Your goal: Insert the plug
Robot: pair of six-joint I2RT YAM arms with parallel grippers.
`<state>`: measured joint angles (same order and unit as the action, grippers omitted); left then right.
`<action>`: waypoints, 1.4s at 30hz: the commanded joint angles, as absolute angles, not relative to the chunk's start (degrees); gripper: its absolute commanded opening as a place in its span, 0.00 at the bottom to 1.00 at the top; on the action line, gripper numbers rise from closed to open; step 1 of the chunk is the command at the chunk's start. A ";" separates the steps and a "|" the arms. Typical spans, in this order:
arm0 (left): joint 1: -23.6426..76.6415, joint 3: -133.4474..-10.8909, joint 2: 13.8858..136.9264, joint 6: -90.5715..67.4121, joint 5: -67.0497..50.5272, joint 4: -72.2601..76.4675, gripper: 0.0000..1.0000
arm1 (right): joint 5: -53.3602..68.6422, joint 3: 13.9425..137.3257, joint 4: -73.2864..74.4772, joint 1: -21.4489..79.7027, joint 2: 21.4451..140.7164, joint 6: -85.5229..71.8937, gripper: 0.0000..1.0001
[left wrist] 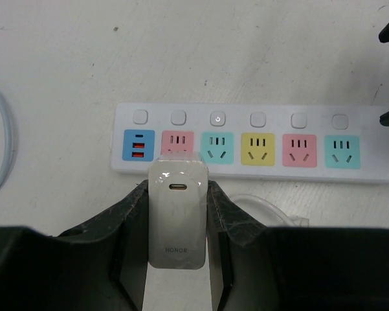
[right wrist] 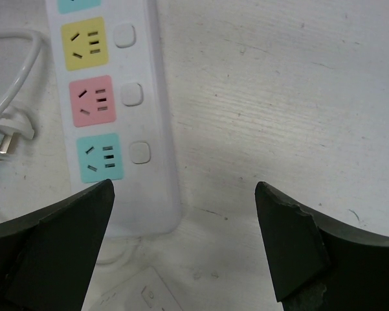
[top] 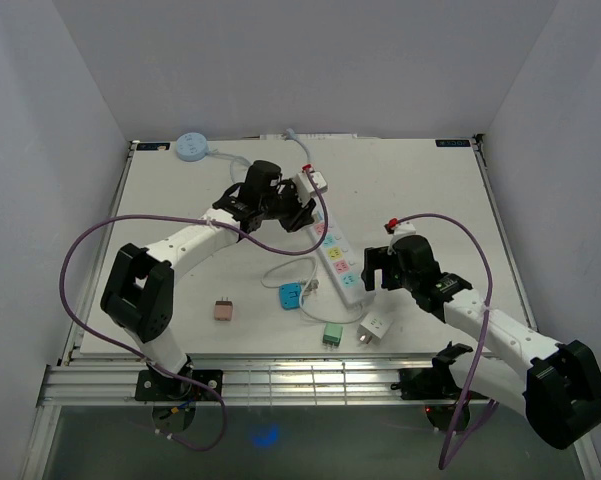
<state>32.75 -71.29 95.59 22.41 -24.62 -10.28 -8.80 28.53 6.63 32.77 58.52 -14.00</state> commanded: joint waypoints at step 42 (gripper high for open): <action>33.40 -86.57 111.97 33.57 -30.06 -14.85 0.00 | 2.64 26.81 3.16 23.91 57.74 -15.56 0.95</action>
<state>32.99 -83.55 112.81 32.60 -29.08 -15.07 1.76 27.20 5.56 24.34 57.65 -15.90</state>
